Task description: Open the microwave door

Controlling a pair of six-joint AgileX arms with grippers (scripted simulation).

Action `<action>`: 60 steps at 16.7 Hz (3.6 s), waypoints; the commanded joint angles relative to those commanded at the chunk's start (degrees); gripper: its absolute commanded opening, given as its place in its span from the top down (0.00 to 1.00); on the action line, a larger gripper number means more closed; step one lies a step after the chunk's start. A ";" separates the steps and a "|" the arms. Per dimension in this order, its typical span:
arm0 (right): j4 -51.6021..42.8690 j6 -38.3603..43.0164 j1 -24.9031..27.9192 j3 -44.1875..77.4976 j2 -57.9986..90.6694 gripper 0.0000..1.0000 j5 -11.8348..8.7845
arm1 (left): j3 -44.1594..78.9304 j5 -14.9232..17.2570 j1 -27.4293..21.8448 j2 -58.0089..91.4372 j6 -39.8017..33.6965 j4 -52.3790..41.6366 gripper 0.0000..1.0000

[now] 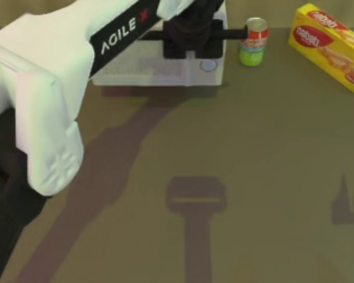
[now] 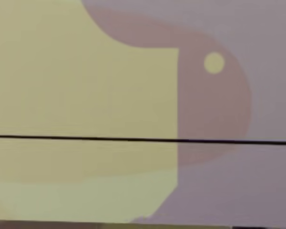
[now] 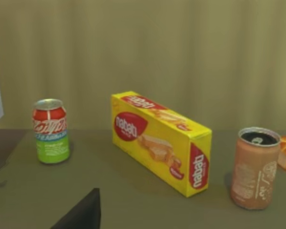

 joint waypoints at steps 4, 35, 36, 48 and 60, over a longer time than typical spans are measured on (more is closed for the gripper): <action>0.00 0.00 0.00 0.00 0.00 0.00 0.00 | -7.49 -0.89 -0.18 -4.45 -0.52 3.55 1.00; 0.00 0.00 0.00 0.00 0.00 0.00 0.00 | -13.97 -0.96 -0.74 -7.99 -0.91 7.06 1.00; 0.00 0.00 0.00 0.00 0.00 0.00 0.00 | -15.29 -0.85 -0.68 -8.79 -0.21 7.70 1.00; 0.00 0.00 0.00 0.00 0.00 0.00 0.00 | -23.73 0.92 -0.13 -14.09 3.70 12.33 1.00; 0.00 0.00 0.00 0.00 0.00 0.00 0.00 | -23.73 0.92 -0.13 -14.09 3.70 12.33 1.00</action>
